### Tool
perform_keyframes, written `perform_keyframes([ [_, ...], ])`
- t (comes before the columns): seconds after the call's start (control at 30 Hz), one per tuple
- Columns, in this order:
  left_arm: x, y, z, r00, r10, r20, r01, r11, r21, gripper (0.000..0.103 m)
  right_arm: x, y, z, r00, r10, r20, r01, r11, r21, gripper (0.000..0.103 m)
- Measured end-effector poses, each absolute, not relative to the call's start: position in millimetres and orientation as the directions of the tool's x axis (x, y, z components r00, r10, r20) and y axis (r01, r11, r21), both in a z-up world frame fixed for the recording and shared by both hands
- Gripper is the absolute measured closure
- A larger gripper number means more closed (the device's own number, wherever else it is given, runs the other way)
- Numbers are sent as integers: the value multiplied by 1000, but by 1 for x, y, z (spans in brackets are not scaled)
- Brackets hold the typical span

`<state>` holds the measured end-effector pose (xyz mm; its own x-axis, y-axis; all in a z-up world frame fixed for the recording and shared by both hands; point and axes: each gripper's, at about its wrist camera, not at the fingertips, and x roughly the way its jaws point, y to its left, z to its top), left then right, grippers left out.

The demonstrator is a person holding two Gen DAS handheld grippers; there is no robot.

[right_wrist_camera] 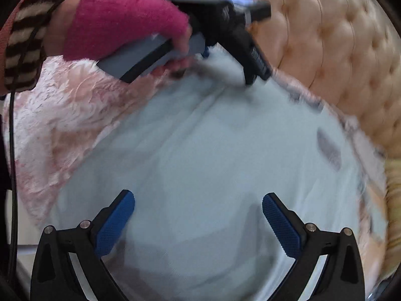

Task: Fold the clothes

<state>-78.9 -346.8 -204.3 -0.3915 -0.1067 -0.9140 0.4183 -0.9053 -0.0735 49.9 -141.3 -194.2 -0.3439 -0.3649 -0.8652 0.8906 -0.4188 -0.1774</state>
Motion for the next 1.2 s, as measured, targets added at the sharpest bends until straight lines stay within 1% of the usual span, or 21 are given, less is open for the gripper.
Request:
perform_keyframes([
  [0.07, -77, -345, -202, -393, -129, -910, 428, -902, -57, 0, 54, -135, -193, -334, -358, -872, 885, -438, -159, 0],
  [0.13, -69, -335, -190, -419, -213, -883, 442, -897, 6, 0, 64, -132, -186, -362, -371, -855, 883, -431, -186, 0],
  [0.2, -51, -325, -172, -479, -234, -846, 447, -894, -6, 0, 76, -131, -185, -352, -384, -854, 898, -395, -192, 0],
  [0.3, -11, -300, -142, -564, -225, -795, 431, -901, -51, 0, 86, -124, -201, -300, -353, -886, 921, -348, -173, 0],
  [0.37, 18, -279, -128, -597, -201, -777, 409, -909, -78, 0, 80, -107, -195, -249, -385, -889, 919, -384, -91, 0],
  [0.47, 60, -243, -123, -611, -165, -774, 380, -919, -105, 0, 62, -64, -177, -306, -411, -859, 877, -472, -88, 0],
  [0.53, 82, -215, -129, -610, -99, -786, 355, -921, -159, 0, 40, -29, -170, -349, -391, -851, 816, -573, -72, 0],
  [0.63, 109, -177, -146, -596, -12, -803, 333, -914, -233, 0, 5, 22, -170, -339, -396, -854, 699, -713, 53, 0],
  [0.7, 120, -162, -162, -576, -13, -817, 358, -903, -238, 0, -3, 39, -174, -295, -444, -846, 670, -727, 148, 0],
  [0.77, 127, -152, -176, -556, -17, -831, 384, -892, -238, 0, 4, 33, -179, -291, -420, -860, 707, -699, 102, 0],
  [0.83, 129, -147, -180, -548, -44, -835, 387, -899, -206, 0, 13, 27, -185, -292, -394, -871, 745, -665, 51, 0],
  [0.9, 127, -140, -183, -533, -73, -843, 382, -910, -163, 0, 12, 25, -196, -276, -385, -881, 755, -654, 49, 0],
  [0.97, 122, -134, -185, -512, -97, -853, 368, -923, -116, 0, 6, 37, -197, -297, -389, -872, 737, -674, 50, 0],
  [1.07, 124, -135, -187, -518, -96, -850, 367, -923, -119, 0, -7, 56, -195, -309, -382, -871, 677, -731, 80, 0],
  [1.17, 127, -136, -186, -515, -97, -852, 378, -917, -125, 0, -10, 67, -188, -343, -340, -876, 628, -776, 55, 0],
  [1.2, 129, -136, -184, -519, -99, -849, 384, -914, -129, 0, -8, 65, -181, -361, -350, -864, 634, -772, 49, 0],
])
